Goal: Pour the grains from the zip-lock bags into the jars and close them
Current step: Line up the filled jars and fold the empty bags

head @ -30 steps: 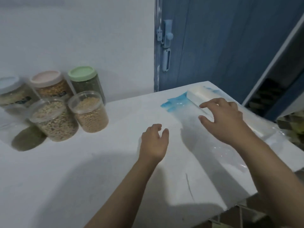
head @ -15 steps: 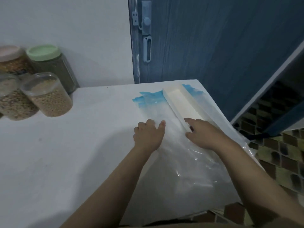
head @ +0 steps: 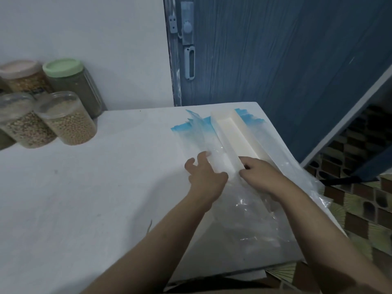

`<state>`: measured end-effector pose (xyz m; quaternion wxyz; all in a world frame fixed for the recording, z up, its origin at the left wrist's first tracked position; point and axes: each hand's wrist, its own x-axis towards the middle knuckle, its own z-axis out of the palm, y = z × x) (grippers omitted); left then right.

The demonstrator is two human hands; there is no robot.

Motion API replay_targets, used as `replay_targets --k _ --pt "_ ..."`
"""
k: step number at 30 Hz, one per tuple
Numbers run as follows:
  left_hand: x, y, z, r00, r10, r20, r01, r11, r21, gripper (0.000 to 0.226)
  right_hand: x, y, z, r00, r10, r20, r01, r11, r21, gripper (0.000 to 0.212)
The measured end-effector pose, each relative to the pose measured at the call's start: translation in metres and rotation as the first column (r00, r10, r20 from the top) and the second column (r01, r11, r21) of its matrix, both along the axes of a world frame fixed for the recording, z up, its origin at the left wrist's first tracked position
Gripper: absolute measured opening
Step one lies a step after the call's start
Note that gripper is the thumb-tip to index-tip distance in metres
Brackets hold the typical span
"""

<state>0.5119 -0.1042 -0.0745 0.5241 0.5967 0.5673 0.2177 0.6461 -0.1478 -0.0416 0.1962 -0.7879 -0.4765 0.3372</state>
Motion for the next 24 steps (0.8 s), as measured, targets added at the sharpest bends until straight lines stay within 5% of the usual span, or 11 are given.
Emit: replay_targets --k 6,20,24 --pt "-0.007 -0.003 -0.013 0.996 -0.014 -0.087 0.036 0.967 0.251 0.064 0.006 -0.004 0.004 0.996 -0.071 0.051 0.067 0.994 0.086 0.029" --pt "-0.13 0.058 -0.002 0.966 0.071 -0.25 -0.015 0.976 0.218 0.057 -0.058 0.022 0.027 0.913 0.029 0.407 -0.088 0.988 0.129 0.012" --pt "-0.177 0.071 0.005 0.985 0.041 -0.17 -0.01 0.984 0.18 0.056 -0.056 0.021 0.02 0.876 0.025 0.481 -0.023 1.0 -0.009 0.008"
